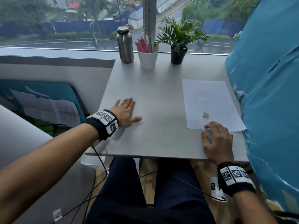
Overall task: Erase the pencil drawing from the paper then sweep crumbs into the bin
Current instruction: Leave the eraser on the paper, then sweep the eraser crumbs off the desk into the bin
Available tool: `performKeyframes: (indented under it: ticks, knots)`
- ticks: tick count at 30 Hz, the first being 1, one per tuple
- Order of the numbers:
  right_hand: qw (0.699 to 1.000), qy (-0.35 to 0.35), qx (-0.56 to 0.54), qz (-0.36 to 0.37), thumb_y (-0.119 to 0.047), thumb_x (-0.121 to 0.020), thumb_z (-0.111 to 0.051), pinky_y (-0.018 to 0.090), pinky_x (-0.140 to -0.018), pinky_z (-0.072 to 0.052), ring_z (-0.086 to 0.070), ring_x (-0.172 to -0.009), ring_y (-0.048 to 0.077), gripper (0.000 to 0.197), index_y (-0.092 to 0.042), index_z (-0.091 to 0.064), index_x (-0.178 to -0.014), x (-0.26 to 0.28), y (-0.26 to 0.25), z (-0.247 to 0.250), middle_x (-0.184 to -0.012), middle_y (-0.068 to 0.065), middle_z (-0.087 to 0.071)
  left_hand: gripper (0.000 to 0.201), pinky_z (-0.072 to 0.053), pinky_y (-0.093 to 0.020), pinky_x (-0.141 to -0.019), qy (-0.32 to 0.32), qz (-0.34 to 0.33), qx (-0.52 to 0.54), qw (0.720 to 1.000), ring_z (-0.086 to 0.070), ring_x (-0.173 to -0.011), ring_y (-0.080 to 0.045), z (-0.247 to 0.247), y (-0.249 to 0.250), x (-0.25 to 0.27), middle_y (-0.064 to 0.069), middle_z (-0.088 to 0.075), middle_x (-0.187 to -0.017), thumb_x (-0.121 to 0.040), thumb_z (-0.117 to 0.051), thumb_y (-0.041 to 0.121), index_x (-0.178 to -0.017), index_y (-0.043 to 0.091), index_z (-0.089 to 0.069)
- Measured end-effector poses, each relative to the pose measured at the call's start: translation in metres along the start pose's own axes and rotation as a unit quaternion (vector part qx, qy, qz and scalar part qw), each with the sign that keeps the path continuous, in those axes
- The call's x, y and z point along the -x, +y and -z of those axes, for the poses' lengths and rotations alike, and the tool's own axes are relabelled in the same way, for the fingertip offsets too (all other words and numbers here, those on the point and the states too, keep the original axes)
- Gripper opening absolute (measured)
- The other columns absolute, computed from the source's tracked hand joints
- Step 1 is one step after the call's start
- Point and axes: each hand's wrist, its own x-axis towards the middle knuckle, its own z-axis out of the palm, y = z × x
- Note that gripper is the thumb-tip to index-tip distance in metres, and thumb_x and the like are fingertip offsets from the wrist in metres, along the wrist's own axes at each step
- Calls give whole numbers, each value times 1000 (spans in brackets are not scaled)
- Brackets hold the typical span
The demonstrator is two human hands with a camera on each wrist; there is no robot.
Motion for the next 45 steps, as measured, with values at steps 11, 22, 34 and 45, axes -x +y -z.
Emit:
performKeyframes:
  ticks: [11,22,34,45]
  knots:
    - [1000,5,3,0,-36,-88,-47,43,-97,-36,-49,-117,25,31,-20,-58,-111,0,0,-1,-126,2,-56,79,18,-52,-116,11,-339,-122,933,23,-147,-16,-38,-10,83,14,18,-161,-95,-21,69,-154,31,14]
    - [1000,8,-2,2,-37,-89,-46,43,-99,-34,-48,-118,24,29,-20,-58,-110,1,-2,0,-126,2,-56,85,13,-53,-118,61,-209,-167,962,25,-146,-20,-3,-42,48,3,20,-161,-89,-4,76,-153,25,19]
    - [1000,12,0,5,-35,-89,-48,41,-97,-34,-49,-116,25,28,-19,-58,-110,1,-4,1,-125,3,-56,84,13,-55,-117,30,-147,-158,976,26,-146,-21,-4,-57,37,2,18,-162,-87,1,77,-152,26,21]
    - [1000,10,0,4,-35,-89,-48,41,-98,-34,-49,-116,24,28,-19,-59,-110,1,-4,0,-126,2,-56,77,17,-57,-115,25,-346,-153,925,22,-147,-22,-38,29,76,11,18,-161,-94,-15,70,-154,32,15]
